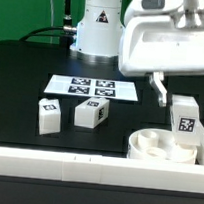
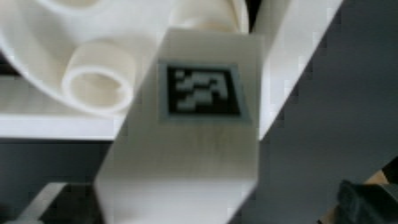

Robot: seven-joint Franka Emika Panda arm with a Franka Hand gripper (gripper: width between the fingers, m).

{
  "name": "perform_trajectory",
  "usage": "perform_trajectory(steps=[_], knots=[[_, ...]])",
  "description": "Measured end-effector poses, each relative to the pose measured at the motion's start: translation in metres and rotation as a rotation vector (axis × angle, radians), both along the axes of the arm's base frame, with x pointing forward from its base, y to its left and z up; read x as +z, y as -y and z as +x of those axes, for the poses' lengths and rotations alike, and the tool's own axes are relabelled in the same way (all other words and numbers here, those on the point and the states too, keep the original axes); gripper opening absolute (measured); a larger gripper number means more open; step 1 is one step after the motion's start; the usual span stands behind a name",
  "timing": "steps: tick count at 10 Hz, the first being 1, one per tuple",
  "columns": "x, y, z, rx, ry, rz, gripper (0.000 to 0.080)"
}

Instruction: Assemble stool

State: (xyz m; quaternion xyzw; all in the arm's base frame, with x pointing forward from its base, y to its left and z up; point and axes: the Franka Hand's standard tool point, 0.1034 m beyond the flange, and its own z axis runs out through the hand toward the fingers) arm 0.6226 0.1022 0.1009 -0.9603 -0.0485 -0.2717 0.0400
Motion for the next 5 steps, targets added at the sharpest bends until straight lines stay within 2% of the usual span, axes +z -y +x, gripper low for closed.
perform_trajectory(steps=[3, 5], knots=[[0.026, 0.007, 0.006, 0.029, -0.017, -0.022, 0.0648], [0.02, 0.005, 0.001, 0.037, -0.074, -0.022, 0.0648]])
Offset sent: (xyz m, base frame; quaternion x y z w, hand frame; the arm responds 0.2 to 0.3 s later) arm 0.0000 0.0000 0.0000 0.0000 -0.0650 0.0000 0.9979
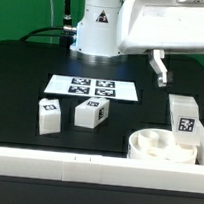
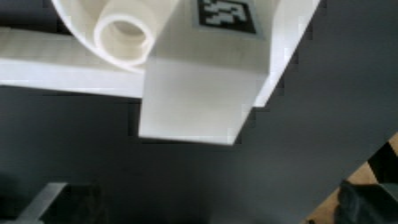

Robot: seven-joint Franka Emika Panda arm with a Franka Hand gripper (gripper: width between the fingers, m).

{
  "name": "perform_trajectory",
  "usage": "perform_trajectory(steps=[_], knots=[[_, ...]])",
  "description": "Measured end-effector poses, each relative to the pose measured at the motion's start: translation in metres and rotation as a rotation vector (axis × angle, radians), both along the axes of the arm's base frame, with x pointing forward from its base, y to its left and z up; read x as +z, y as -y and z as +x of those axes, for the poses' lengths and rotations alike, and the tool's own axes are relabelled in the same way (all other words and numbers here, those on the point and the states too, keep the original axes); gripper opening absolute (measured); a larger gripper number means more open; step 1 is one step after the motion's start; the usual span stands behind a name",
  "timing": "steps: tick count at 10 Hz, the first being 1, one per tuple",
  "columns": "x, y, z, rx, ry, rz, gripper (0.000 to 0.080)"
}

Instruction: Assemble stool

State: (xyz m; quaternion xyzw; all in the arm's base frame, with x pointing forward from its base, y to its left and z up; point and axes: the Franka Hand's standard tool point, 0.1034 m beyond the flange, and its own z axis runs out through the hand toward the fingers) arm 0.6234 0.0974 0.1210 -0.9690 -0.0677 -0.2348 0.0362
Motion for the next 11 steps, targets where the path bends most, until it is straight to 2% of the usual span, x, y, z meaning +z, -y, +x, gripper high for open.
perform_trajectory(steps=[2, 3, 4, 5, 6, 7, 9, 10, 11], knots=[[-0.001, -0.005, -0.002, 0.018, -0.15, 0.003, 0.0648], [-0.002, 0.0, -0.002, 0.049, -0.175, -0.015, 0.0648], [-0.007, 0.001, -0.011, 0.06, -0.26, -0.02, 0.0648], [-0.006, 0.001, -0.015, 0.062, -0.325, -0.017, 0.0648], [-0.004, -0.002, -0.022, 0.064, -0.446, -0.012, 0.0648], [-0.003, -0.004, -0.017, 0.069, -0.47, -0.009, 0.0648], [-0.004, -0.005, -0.018, 0.075, -0.498, -0.008, 0.0648], [-0.007, -0.004, -0.017, 0.141, -0.482, -0.037, 0.0648], [-0.011, -0.003, -0.017, 0.178, -0.479, -0.047, 0.0648]])
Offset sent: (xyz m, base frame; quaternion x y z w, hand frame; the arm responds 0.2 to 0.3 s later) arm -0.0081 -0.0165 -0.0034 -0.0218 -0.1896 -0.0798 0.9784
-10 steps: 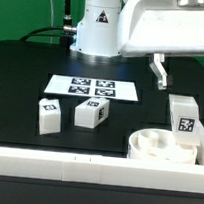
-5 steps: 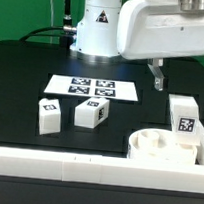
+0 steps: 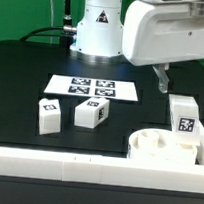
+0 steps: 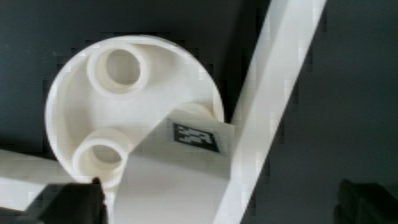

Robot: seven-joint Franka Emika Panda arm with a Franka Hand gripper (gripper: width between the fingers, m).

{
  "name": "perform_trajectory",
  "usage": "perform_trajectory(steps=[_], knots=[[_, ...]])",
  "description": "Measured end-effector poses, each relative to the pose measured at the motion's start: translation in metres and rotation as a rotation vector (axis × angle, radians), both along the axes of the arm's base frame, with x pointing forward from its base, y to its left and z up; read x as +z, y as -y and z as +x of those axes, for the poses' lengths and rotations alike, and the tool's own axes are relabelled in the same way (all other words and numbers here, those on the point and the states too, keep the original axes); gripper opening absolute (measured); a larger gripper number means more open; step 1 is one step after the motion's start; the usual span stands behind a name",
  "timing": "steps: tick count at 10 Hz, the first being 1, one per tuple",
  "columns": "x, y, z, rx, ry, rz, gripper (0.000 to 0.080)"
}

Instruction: Assemble stool

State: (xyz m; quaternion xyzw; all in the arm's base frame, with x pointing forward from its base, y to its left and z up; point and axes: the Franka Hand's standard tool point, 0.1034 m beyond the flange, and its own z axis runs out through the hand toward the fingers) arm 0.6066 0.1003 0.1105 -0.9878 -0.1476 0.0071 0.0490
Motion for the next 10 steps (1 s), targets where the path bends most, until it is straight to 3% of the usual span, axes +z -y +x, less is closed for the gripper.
perform_trajectory(steps=[2, 7, 10], knots=[[-0.001, 0.004, 0.004, 0.218, 0.034, -0.022, 0.0648], [-0.004, 0.008, 0.005, 0.533, 0.054, -0.024, 0.0648], [-0.004, 0.01, 0.019, 0.856, 0.08, -0.058, 0.0648]])
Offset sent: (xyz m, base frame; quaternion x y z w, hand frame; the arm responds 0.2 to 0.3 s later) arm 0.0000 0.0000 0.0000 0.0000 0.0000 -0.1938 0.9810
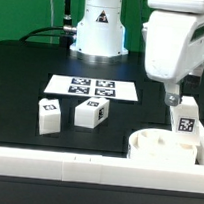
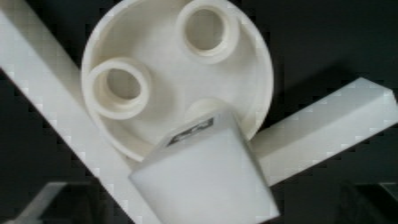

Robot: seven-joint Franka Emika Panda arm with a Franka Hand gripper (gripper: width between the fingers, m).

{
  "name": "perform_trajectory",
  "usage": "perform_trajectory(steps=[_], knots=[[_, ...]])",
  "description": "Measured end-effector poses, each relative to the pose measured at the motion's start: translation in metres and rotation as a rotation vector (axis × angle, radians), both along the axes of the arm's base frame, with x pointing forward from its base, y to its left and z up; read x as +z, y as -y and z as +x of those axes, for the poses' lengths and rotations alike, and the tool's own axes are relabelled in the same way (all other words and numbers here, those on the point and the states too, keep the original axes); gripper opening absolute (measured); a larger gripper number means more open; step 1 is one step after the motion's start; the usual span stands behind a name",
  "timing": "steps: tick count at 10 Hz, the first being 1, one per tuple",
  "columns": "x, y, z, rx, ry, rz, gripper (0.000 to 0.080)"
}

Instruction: Assemble stool

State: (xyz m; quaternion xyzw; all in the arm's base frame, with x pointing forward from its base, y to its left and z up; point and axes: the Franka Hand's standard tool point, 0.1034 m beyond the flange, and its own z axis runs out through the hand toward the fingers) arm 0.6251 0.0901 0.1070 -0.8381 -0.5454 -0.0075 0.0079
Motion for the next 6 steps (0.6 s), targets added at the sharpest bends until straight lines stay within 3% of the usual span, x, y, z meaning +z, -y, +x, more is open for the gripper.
perform_trajectory(steps=[4, 6], knots=[[-0.0017, 0.0064, -0.0002, 0.217, 0.003, -0.015, 0.0648], [-0.0037, 0.0011, 0.0015, 0.235, 0.004, -0.013, 0.0648]])
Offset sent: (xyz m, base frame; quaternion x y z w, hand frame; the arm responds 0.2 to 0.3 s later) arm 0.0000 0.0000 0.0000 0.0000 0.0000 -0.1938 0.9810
